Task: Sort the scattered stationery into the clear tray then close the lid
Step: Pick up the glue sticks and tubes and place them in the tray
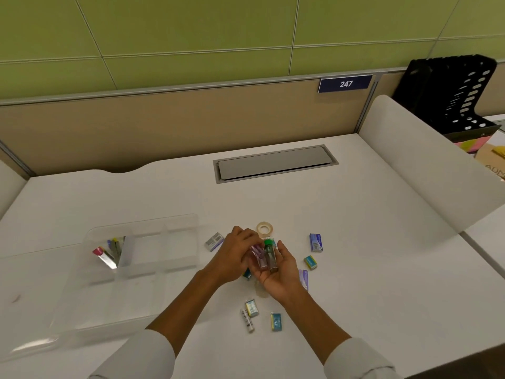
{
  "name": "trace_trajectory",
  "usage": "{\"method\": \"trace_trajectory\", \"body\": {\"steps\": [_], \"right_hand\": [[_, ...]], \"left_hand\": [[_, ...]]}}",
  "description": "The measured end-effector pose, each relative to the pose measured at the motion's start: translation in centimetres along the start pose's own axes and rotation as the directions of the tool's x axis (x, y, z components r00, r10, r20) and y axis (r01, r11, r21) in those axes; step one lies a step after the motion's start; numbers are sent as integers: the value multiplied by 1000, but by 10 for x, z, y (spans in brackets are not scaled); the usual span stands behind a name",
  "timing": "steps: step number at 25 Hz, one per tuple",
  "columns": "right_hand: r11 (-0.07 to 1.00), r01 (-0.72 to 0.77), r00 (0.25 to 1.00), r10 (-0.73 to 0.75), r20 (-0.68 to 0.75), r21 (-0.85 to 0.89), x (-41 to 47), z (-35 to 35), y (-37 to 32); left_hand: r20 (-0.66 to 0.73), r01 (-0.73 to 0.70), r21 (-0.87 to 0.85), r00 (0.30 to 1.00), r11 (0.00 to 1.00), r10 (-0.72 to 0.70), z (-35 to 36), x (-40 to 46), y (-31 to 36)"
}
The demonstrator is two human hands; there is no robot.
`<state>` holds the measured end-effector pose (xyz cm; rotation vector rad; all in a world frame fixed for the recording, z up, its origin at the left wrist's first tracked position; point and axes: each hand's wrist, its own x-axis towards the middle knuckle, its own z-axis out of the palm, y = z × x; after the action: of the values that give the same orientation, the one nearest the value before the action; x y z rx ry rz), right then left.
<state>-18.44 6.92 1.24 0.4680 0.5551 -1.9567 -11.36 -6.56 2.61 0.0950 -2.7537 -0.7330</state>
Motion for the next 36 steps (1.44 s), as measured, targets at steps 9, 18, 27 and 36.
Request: {"method": "trace_trajectory", "body": {"steps": [9, 18, 27, 36], "right_hand": [[1000, 15, 1000, -14, 4, -18, 3, 8, 37], [979, 86, 991, -65, 116, -186, 14, 45, 86], [722, 170, 979, -47, 197, -671, 67, 116, 162], [573, 197, 978, -172, 118, -795, 112, 148, 211]], "left_hand": [[-210, 41, -227, 973, 973, -91, -33, -38, 3], [-165, 366, 106, 924, 925, -346, -86, -140, -59], [13, 572, 369, 785, 732, -620, -96, -206, -86], [38, 621, 352, 738, 700, -674, -94, -202, -82]]}}
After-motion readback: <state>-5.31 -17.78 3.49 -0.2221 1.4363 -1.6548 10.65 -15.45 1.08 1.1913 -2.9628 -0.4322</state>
